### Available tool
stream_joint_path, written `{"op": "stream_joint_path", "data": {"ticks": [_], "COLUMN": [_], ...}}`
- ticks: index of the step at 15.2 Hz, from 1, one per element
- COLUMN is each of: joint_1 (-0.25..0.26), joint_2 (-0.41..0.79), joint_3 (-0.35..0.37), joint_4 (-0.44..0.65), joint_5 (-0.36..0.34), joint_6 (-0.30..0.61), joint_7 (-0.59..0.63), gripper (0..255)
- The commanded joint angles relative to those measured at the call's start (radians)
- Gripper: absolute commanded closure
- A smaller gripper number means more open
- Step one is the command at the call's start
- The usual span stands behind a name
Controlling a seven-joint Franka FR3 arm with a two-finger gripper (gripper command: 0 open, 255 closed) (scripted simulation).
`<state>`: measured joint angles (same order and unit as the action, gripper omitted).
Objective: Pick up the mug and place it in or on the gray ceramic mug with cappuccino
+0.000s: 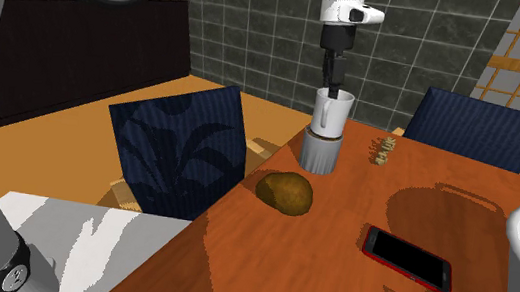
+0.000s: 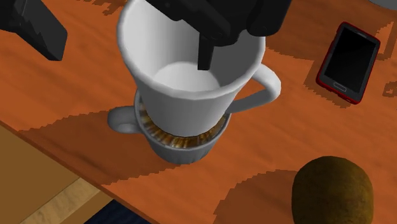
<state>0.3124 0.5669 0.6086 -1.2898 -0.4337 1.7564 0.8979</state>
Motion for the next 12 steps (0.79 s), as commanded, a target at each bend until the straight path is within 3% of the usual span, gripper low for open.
{"op": "stream_joint_path", "data": {"ticks": [1, 4, 12], "joint_1": [0.008, 0.038, 0.038], "joint_2": [-0.002, 0.004, 0.004], "joint_3": [0.002, 0.004, 0.004], "joint_4": [0.032, 0.138, 0.138], "joint_5": [0.002, 0.003, 0.003], "joint_6": [-0.032, -0.128, -0.128], "joint_7": [-0.004, -0.017, -0.017], "gripper": [0, 0, 0]}}
